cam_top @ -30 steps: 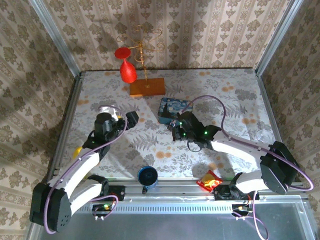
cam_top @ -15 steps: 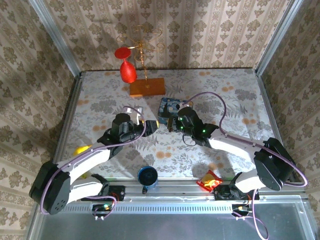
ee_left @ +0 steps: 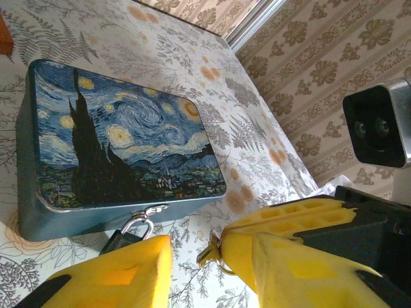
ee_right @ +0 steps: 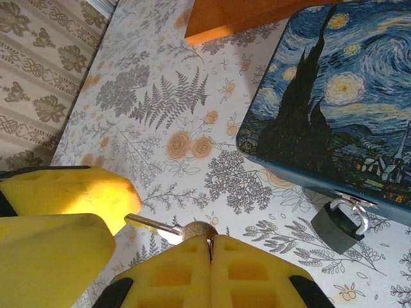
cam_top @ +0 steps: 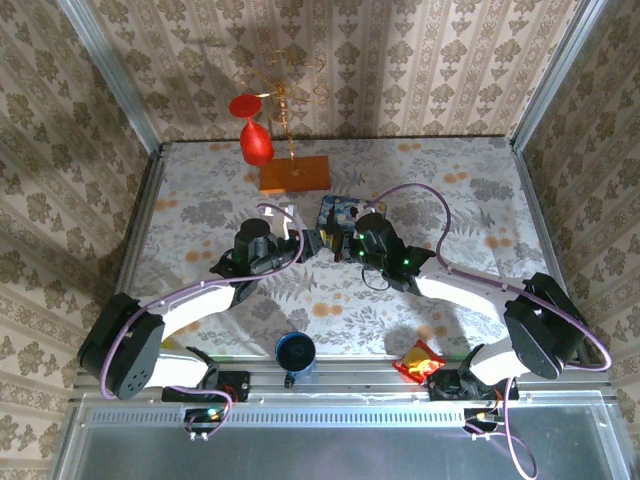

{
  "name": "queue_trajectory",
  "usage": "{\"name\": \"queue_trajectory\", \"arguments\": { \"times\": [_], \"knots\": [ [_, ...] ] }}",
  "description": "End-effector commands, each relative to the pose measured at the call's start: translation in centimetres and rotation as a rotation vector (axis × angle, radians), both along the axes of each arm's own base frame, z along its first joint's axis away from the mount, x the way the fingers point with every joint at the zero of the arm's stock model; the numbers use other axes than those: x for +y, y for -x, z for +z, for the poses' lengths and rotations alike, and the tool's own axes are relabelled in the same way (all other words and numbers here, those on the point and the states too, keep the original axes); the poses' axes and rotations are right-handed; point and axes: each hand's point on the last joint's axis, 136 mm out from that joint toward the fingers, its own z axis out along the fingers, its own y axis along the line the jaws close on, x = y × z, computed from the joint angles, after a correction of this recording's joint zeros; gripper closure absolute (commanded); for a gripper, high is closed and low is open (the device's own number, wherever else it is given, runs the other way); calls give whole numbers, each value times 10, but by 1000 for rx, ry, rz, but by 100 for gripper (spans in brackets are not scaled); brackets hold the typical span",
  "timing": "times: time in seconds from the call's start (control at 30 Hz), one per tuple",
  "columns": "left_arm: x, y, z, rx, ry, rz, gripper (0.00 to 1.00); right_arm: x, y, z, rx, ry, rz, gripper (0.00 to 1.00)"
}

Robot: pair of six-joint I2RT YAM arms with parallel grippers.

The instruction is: Unlock the padlock with the key

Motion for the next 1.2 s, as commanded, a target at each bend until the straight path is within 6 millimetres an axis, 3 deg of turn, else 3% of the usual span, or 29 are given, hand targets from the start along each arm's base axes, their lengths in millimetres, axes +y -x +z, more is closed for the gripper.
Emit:
{"name": "queue_trajectory", "arguments": {
  "times": [0.0, 0.27, 0.67, 0.87, 1.0, 1.17],
  "knots": [
    [-7, -5, 18, -36, 43, -11, 66, 2, -2, 2, -11, -31, -6, 100],
    [-9, -7, 15, -29, 50, -12, 71, 3, -1, 7, -17, -42, 5, 100],
    [-11, -8, 13, -36, 41, -16, 100, 3, 1, 10, -23, -53, 11, 100],
    [-10, -7, 17, -73, 23, -36, 100, 2, 4, 10, -21, -52, 15, 100],
    [-3, -6, 24, -127, -30, -53, 100, -2, 9, 7, -23, -25, 33, 77],
    [13, 5, 38, -231, -145, -126, 100, -7, 25, 22, -59, -37, 141, 54]
  ]
}}
